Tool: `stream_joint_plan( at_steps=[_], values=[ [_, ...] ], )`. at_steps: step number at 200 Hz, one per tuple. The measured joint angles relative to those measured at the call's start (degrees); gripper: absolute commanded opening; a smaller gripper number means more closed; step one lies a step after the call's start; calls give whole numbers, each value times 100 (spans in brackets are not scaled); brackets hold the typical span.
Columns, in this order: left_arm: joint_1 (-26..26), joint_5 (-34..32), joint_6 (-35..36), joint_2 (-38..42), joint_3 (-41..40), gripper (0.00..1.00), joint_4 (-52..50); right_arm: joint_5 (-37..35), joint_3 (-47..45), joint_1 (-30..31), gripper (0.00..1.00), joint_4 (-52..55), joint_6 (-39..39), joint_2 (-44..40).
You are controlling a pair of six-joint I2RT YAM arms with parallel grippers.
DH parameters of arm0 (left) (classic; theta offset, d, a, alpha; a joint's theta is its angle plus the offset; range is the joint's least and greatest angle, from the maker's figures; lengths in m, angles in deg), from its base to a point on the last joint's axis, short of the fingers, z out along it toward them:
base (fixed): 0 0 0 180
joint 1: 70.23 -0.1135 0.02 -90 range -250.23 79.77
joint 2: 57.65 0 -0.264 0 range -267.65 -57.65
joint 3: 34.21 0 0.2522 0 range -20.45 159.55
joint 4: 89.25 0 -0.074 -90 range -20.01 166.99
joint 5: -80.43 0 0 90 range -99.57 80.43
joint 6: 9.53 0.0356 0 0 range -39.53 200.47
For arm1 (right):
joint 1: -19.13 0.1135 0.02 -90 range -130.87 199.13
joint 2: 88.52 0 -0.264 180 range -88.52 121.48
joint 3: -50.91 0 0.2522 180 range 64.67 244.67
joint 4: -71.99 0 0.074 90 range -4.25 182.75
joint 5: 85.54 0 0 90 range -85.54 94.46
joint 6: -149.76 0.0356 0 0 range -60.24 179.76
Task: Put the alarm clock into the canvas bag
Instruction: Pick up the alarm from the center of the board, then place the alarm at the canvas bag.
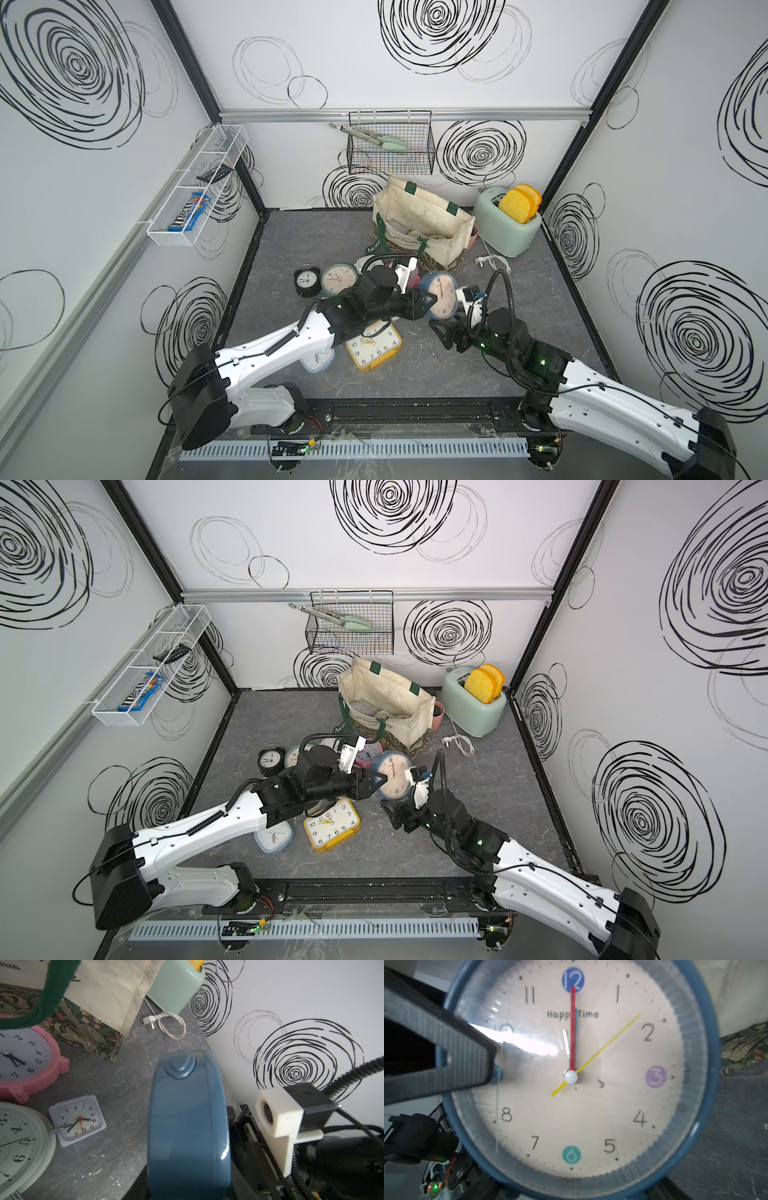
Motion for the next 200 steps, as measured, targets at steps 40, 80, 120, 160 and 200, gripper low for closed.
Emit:
stream_joint_plan(
  at_steps=[40,80,120,160,200],
  values=[
    [-74,-732,33,229,223,30,-496,-79,0,0,97,-52,-20,-238],
    [-398,-1486,267,446,861,29,-732,-289,46,-140,97,72,13,-376],
    [-903,-1661,844,157,1585,27,-393,37,367,-1102,97,367,227,-289],
    [-1307,-1257,1386,-796,2179,26,229,544,942,-2260,97,503,466,240],
    [-1449,-612,2015,-2057,3010,25,330,844,1633,-2907,97,422,660,1226]
  ],
)
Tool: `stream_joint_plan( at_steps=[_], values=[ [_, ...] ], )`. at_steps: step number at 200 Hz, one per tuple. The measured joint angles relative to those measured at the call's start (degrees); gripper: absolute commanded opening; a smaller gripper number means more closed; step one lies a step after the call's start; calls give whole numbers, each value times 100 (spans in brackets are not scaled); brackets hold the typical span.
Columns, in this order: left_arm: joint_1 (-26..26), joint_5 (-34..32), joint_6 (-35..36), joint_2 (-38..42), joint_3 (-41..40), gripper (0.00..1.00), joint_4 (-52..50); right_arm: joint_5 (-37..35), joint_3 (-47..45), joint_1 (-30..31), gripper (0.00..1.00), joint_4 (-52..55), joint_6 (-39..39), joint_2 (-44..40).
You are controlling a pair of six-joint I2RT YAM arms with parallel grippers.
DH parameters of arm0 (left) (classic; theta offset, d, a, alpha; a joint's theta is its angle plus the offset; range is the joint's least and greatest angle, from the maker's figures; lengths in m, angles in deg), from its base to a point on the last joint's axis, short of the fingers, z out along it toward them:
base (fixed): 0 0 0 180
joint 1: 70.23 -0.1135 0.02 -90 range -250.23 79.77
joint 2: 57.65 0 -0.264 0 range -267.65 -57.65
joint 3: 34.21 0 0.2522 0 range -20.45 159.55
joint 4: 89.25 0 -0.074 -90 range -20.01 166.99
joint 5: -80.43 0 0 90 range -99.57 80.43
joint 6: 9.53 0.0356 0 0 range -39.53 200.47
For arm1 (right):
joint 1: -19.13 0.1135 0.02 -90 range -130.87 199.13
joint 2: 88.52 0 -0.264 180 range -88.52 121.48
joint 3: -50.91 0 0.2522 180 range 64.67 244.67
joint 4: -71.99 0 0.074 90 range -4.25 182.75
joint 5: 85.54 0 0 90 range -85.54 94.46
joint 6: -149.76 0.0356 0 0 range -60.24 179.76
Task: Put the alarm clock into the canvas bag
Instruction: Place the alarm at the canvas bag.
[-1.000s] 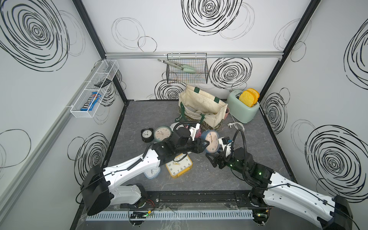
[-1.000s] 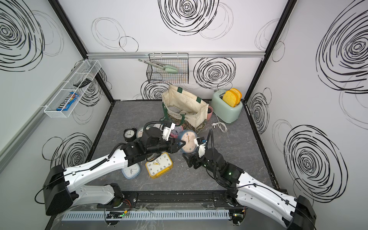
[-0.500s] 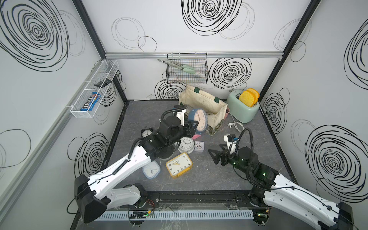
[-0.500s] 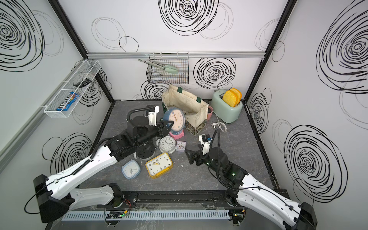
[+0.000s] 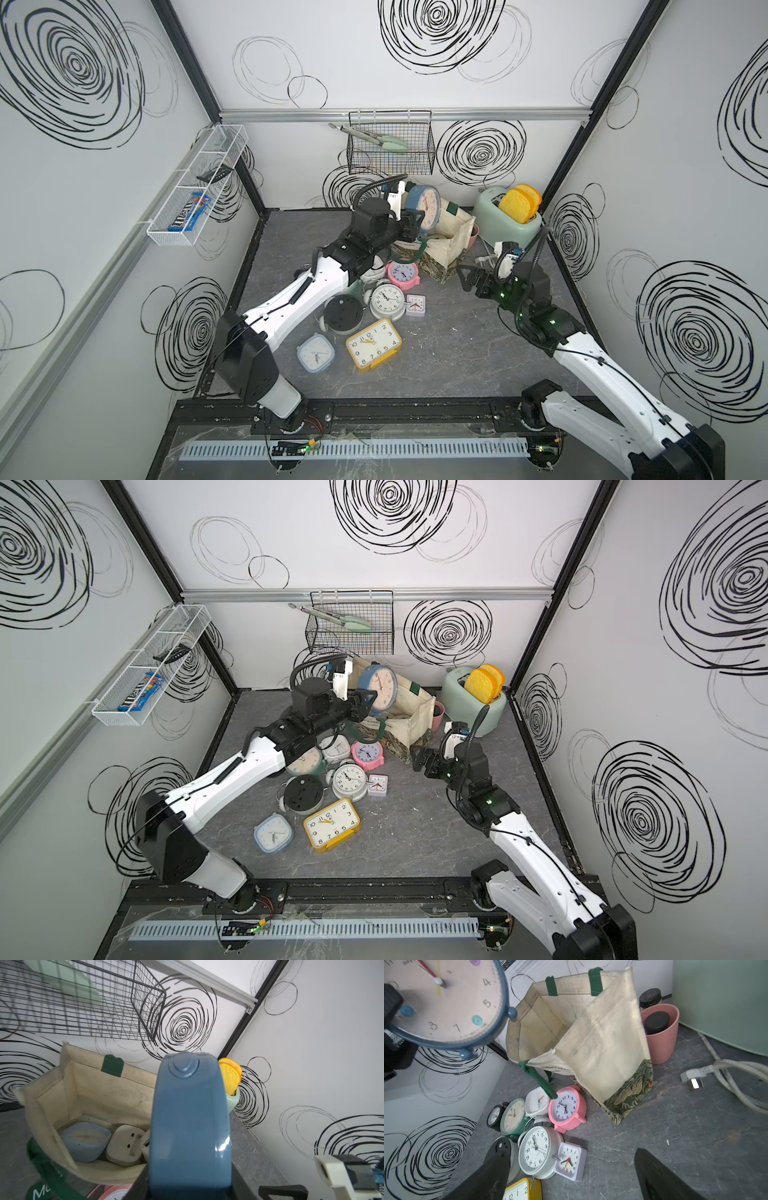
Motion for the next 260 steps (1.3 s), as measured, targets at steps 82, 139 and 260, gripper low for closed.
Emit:
stream_joint_plan(
  at_steps=[82,139,260],
  values=[
    [-39,638,796,-1567,892,26,83,76,1480,-448,100,-210,407,1943],
    [-92,907,1137,-2398,1661,26,-413,15,2240,-557,88,-221,426,2953],
    [-76,1038,1394,-2835,2736,74,-1759,396,2697,-708,9,-120,505,3418]
  ],
)
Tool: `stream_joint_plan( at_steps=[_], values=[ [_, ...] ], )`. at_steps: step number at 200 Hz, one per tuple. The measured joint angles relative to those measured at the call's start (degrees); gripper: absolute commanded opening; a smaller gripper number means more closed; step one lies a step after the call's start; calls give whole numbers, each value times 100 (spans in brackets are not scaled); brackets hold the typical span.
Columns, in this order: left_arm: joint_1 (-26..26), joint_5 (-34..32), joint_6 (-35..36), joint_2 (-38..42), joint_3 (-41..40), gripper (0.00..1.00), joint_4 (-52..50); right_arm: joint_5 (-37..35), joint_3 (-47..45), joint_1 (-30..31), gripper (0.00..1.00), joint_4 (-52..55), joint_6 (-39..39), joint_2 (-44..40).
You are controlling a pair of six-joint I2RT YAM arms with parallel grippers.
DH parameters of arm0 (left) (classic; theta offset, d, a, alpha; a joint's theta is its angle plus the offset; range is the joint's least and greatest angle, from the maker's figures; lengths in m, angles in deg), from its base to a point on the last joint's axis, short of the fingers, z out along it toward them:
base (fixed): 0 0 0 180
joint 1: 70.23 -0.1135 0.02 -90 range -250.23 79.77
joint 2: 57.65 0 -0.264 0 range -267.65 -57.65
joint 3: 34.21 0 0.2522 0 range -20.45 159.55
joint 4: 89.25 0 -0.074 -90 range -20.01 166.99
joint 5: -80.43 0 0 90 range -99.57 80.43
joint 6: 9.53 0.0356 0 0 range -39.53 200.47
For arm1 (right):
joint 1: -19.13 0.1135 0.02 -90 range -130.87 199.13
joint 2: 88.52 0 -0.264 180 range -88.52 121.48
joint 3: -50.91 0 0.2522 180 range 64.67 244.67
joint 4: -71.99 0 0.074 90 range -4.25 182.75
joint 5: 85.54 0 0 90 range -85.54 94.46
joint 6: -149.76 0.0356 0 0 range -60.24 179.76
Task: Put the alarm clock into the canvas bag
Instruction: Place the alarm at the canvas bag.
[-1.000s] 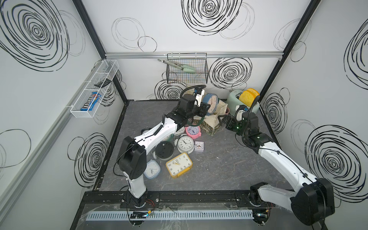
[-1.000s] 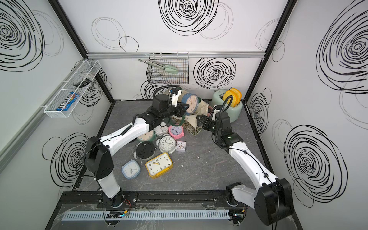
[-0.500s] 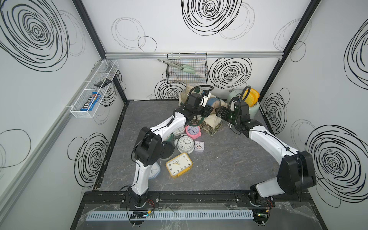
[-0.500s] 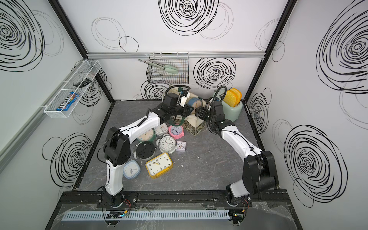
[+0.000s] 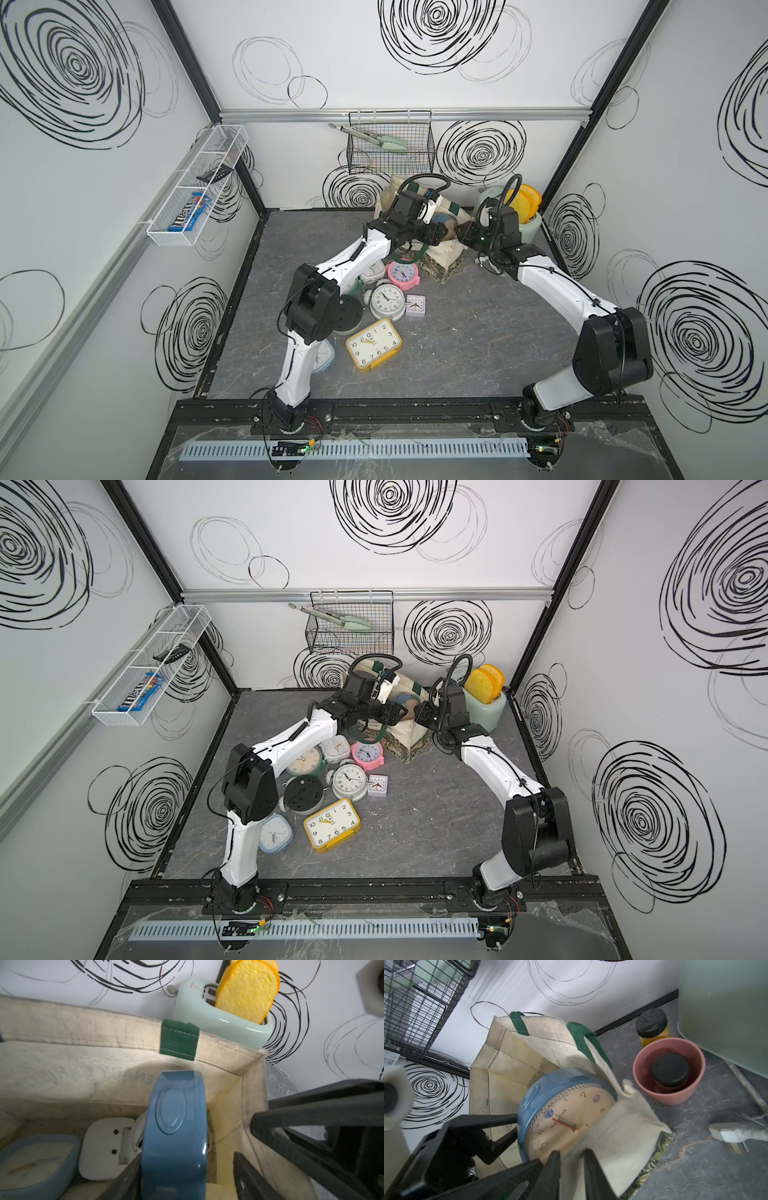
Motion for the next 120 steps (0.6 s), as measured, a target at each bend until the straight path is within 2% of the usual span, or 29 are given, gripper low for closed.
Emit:
stream_joint_plan(
  at_steps=[18,73,81,120],
  values=[
    [-7,2,-7,0,282,79,-151,72,4,-17,0,4,-7,0],
    [-181,-66,-295,153,470,100,-341,238,-17,-55,0,50,-11,-98],
    [-221,-127,-328,245,402,96,-343,254,-46,-59,0,98,-15,-173],
    [-393,-951,-413,1023,-48,96,-358,348,-260,-127,0,317,-66,-649]
  ],
)
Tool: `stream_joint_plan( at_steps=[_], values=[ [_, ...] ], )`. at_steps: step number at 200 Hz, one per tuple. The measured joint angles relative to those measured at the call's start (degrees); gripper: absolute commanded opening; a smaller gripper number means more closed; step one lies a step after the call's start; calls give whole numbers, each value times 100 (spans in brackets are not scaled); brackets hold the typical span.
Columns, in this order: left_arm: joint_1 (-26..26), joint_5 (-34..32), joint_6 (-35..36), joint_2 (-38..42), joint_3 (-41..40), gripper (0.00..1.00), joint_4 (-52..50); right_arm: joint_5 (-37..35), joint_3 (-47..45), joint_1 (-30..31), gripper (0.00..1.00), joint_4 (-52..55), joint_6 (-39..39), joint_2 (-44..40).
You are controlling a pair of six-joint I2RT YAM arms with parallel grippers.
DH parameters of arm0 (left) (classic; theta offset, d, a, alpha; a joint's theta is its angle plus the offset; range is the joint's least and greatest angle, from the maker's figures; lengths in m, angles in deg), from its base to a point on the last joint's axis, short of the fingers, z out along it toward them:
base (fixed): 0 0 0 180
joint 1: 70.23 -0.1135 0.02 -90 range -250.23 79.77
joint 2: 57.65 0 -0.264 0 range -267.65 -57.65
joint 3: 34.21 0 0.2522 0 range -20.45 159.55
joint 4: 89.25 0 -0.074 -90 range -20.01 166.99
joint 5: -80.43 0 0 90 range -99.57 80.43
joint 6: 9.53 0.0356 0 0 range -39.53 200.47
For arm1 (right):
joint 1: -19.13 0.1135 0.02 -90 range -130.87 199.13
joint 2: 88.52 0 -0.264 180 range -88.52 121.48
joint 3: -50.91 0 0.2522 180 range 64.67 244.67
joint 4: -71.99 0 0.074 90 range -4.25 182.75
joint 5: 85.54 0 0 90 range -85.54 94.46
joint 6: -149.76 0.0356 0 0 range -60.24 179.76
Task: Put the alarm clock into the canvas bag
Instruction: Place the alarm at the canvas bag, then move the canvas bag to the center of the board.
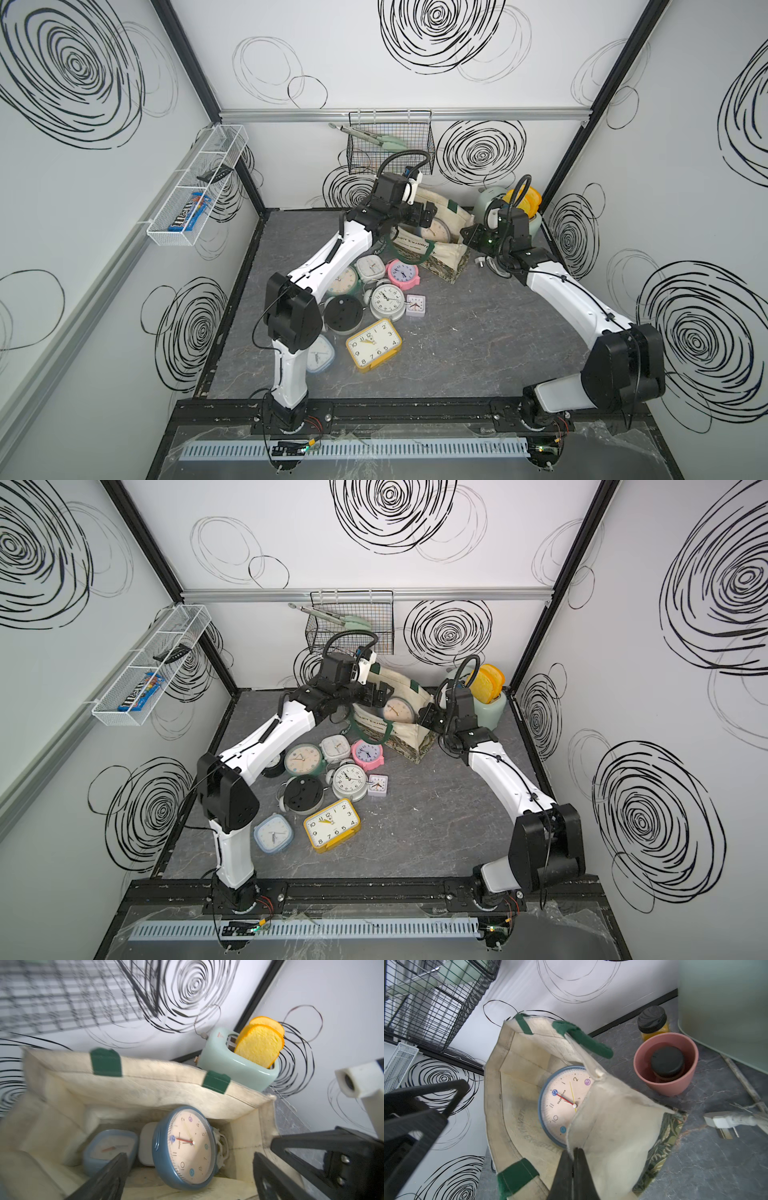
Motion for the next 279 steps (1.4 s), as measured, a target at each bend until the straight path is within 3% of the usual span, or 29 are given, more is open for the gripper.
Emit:
stream_joint_plan(
  at_steps=[40,88,134,196,211,228,243,279],
  values=[
    [-197,-935,-35,374,-116,96,0,415,-553,-254,0,-24,35,-498],
    [-323,-1390,-37,-133,35,96,-404,702,-942,-533,0,120,98,-1097],
    [-310,-1152,-192,-225,-313,96,-614,728,-1351,-957,0,511,151,-1963],
    [-284,-415,-581,1427,-1655,96,-334,586,-2144,-1416,0,839,328,-3075],
    [-282,-286,-656,1880,-1897,96,-195,560,-2229,-1423,19,846,358,-3220],
    [-271,-197,-710,2347,-2271,96,-83,575,-2271,-1423,31,807,297,-3287],
    [-269,-197,-734,2796,-2715,96,-105,603,-2275,-1423,48,710,192,-3329],
    [-269,-208,-796,3974,-3936,96,-413,634,-2212,-1303,81,584,-118,-3397]
  ],
)
